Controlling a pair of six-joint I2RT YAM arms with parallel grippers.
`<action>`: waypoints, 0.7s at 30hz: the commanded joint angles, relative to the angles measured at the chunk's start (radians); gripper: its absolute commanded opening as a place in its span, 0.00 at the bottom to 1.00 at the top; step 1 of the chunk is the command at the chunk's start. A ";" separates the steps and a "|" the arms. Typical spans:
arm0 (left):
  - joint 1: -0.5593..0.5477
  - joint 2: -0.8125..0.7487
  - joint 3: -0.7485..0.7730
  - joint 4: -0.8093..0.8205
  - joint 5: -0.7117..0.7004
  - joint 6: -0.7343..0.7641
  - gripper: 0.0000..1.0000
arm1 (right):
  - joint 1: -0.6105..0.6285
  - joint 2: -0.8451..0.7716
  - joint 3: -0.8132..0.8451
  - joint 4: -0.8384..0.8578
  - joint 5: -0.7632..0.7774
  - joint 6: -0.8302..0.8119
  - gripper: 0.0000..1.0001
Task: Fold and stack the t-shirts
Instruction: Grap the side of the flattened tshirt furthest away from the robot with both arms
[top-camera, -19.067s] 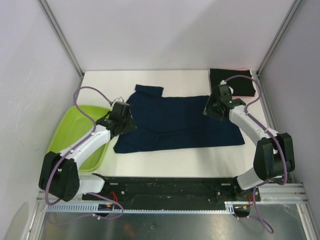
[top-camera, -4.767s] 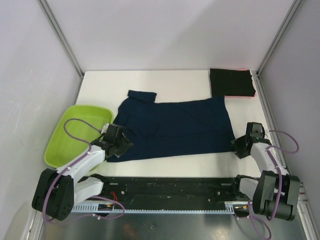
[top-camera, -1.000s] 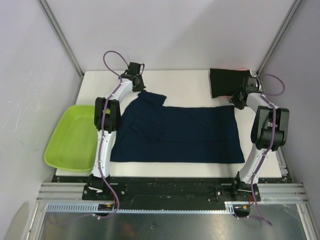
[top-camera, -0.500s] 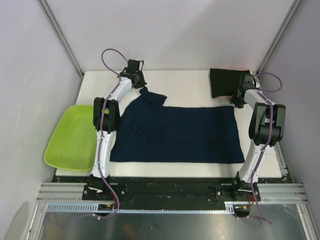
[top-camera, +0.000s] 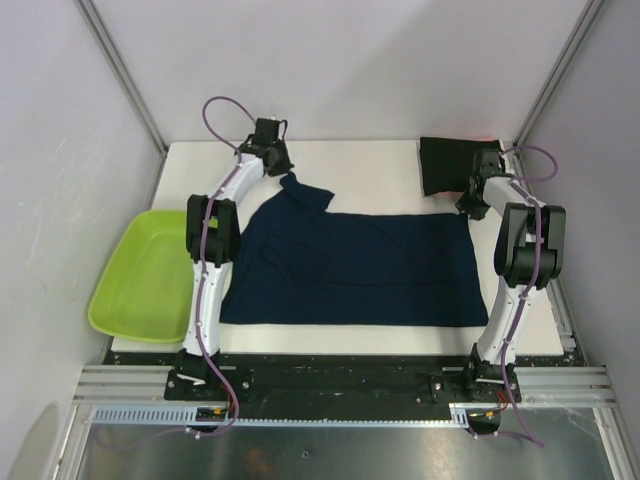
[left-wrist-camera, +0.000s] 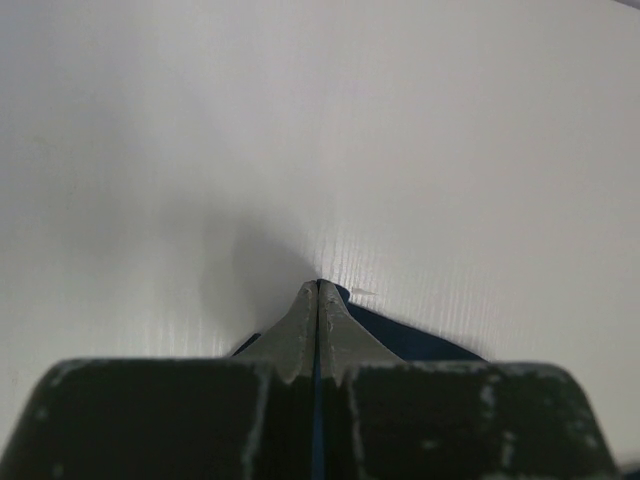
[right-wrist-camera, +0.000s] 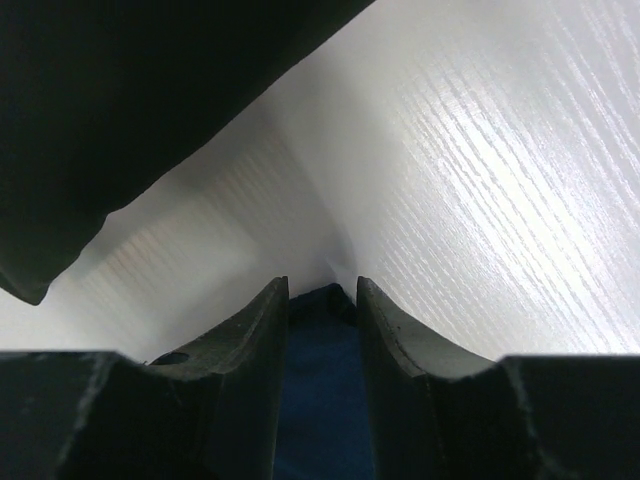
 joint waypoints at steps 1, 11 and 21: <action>0.005 -0.099 0.007 0.020 0.015 -0.008 0.00 | 0.010 0.020 0.053 -0.028 0.010 0.010 0.38; 0.005 -0.126 -0.009 0.021 0.013 0.000 0.00 | 0.012 0.029 0.094 -0.073 0.051 0.029 0.03; 0.008 -0.270 -0.118 0.020 0.021 0.005 0.00 | 0.010 -0.006 0.093 -0.101 0.113 0.003 0.00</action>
